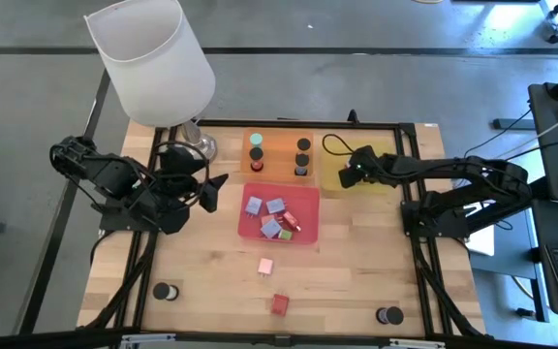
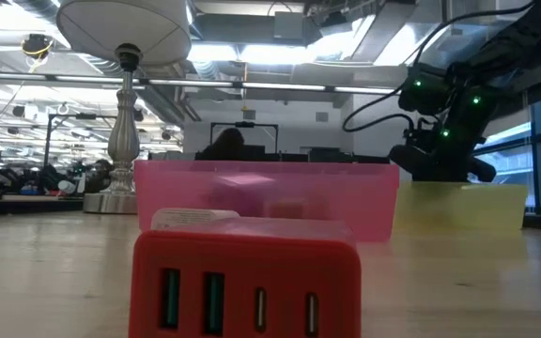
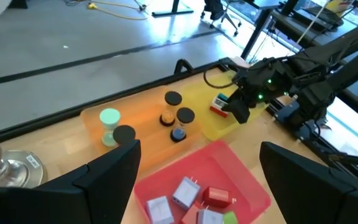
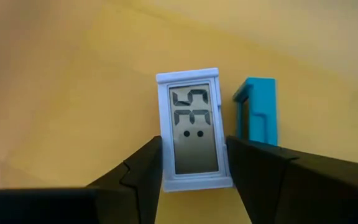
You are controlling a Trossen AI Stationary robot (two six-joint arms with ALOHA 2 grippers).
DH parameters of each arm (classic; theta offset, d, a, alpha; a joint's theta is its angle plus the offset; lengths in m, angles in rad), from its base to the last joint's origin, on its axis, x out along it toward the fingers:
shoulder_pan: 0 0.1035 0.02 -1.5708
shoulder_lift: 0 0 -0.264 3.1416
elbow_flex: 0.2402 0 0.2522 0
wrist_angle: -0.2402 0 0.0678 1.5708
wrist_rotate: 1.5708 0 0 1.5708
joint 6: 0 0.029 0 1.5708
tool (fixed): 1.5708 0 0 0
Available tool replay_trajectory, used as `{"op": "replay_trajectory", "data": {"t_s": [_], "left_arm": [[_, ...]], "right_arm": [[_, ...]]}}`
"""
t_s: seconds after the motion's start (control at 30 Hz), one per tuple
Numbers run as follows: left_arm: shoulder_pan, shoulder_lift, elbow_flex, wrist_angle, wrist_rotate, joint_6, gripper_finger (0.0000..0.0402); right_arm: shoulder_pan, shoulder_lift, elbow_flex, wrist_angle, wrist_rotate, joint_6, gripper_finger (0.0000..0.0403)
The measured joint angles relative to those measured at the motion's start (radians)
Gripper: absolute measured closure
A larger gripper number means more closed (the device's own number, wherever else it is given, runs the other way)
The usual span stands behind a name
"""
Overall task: Pick & Place Office items
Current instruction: Put the white digital clock into the yellow bin
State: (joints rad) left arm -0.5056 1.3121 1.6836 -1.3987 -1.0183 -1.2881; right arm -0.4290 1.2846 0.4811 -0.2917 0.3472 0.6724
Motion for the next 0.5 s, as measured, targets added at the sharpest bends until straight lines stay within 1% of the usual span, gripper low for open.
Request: {"op": "replay_trajectory", "data": {"t_s": [0.17, 0.3, 0.4, 0.5], "left_arm": [[0.000, 0.000, 0.000, 0.000, 0.057, 0.000, 0.0075], [0.000, 0.000, 0.000, 0.000, 0.108, 0.004, 0.0075], [0.000, 0.000, 0.000, 0.000, 0.132, 0.022, 0.0075], [0.000, 0.000, 0.000, 0.000, 0.148, 0.026, 0.0075]], "right_arm": [[-0.005, 0.002, 0.049, -0.014, -0.087, -0.059, 0.0236], [-0.005, 0.002, 0.111, -0.030, -0.100, -0.109, 0.0233], [-0.005, 0.002, 0.164, -0.047, -0.101, -0.134, 0.0213], [-0.006, 0.002, 0.208, -0.083, -0.097, -0.134, 0.0180]]}}
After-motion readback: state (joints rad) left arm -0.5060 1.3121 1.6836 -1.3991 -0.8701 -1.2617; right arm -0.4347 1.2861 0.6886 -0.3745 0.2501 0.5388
